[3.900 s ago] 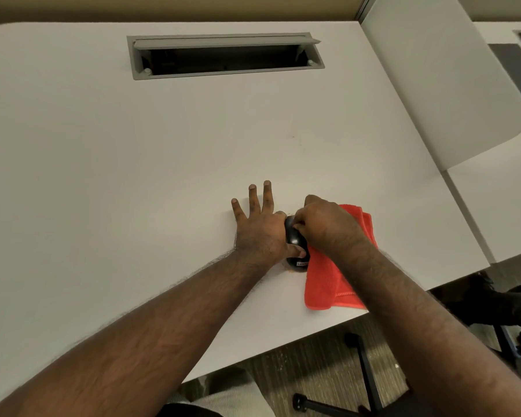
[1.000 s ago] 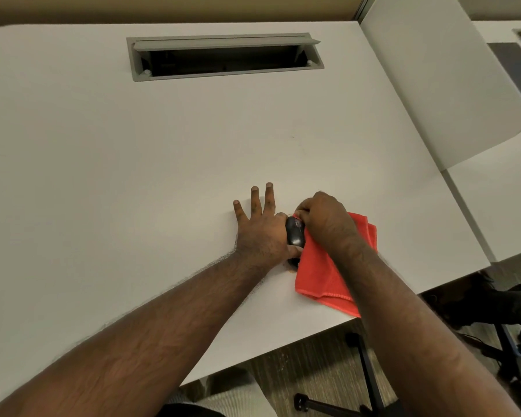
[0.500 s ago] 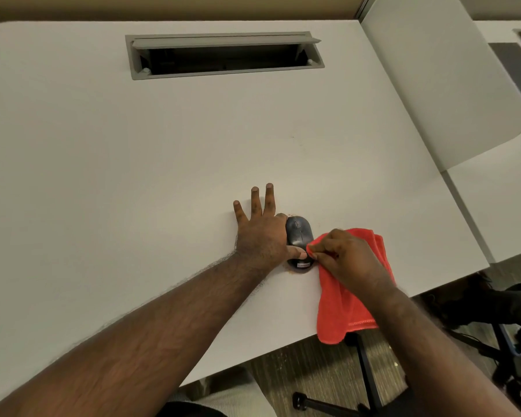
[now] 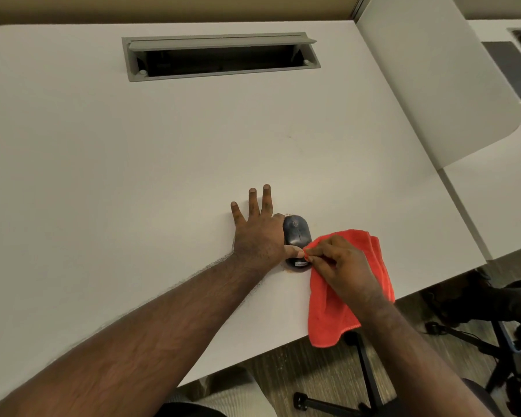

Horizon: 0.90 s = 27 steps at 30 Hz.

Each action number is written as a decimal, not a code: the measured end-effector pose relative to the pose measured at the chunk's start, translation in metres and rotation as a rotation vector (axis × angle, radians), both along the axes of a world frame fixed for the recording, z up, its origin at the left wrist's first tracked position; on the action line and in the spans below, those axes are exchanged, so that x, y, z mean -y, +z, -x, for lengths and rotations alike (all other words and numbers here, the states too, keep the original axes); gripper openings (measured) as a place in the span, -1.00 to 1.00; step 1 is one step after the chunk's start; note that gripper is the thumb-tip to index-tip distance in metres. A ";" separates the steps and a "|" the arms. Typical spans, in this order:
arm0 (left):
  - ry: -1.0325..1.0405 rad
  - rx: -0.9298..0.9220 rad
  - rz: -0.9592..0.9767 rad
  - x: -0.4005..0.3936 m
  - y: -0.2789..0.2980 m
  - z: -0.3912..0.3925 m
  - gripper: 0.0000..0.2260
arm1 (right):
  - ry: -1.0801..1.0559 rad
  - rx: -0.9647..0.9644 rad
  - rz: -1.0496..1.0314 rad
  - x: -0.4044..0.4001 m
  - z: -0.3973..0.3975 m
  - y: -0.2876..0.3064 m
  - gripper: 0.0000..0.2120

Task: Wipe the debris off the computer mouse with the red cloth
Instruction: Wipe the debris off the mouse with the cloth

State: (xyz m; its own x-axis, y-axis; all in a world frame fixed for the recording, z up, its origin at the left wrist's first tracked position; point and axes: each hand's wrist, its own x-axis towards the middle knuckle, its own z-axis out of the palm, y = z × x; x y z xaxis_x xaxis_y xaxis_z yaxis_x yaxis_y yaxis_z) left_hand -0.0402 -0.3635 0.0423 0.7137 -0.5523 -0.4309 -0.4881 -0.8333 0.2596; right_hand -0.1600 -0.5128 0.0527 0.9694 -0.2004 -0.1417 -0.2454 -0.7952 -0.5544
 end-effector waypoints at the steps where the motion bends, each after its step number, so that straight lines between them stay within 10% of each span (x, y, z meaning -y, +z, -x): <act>1: -0.004 0.004 -0.008 0.000 0.001 0.000 -0.21 | -0.006 0.002 -0.008 0.001 0.001 -0.001 -0.85; 16: -0.013 0.002 0.015 0.000 -0.006 -0.003 -0.19 | -0.007 0.042 -0.022 -0.002 0.016 -0.013 -0.85; 27: -0.132 0.101 0.105 0.002 -0.008 0.006 -0.18 | -0.472 -0.259 0.339 -0.047 0.067 -0.033 -0.11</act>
